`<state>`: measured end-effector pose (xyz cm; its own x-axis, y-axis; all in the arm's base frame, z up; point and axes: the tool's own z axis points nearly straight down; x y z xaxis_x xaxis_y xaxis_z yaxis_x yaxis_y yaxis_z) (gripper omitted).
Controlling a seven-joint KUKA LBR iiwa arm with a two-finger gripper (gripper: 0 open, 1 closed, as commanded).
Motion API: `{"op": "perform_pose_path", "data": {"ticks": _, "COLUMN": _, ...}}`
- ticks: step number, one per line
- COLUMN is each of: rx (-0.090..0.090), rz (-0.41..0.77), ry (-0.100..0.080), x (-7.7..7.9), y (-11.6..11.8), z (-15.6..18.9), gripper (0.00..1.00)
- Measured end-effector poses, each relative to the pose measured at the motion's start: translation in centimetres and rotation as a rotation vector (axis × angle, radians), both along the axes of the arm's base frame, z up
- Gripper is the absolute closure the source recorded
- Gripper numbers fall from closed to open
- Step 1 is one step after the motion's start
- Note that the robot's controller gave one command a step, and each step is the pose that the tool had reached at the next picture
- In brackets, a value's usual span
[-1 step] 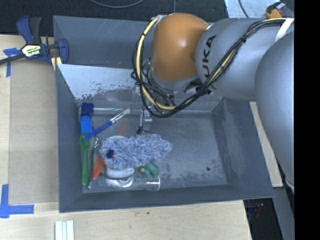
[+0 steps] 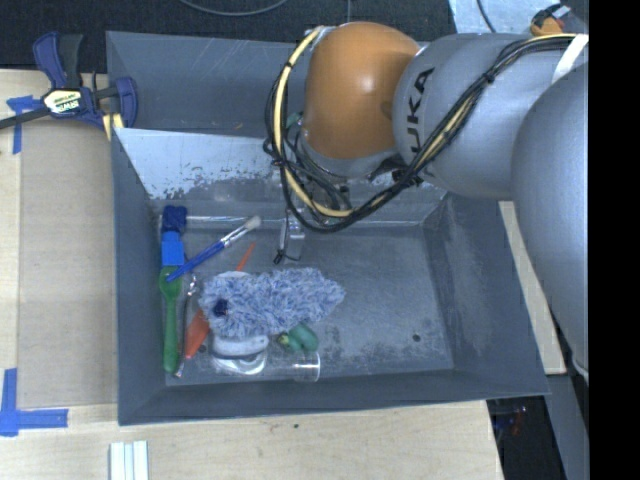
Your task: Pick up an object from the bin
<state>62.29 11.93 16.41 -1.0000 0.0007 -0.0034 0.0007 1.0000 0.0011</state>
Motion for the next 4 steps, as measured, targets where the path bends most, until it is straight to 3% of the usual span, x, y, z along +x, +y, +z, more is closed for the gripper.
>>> {"op": "perform_pose_path", "data": {"ticks": 1, "rx": 0.001, "rz": 0.12, "ry": -0.007, "x": -3.8, "y": -4.7, "z": -9.1, "gripper": 0.0}}
{"op": "perform_pose_path", "data": {"ticks": 2, "rx": 0.002, "rz": 0.138, "ry": -0.014, "x": -4.1, "y": -4.9, "z": -1.7, "gripper": 0.0}}
{"op": "perform_pose_path", "data": {"ticks": 3, "rx": 0.001, "rz": 0.324, "ry": -0.004, "x": -6.4, "y": -1.2, "z": -6.3, "gripper": 0.0}}
{"op": "perform_pose_path", "data": {"ticks": 4, "rx": 0.002, "rz": 0.28, "ry": -0.018, "x": -6.4, "y": -2.7, "z": -9.1, "gripper": 0.0}}
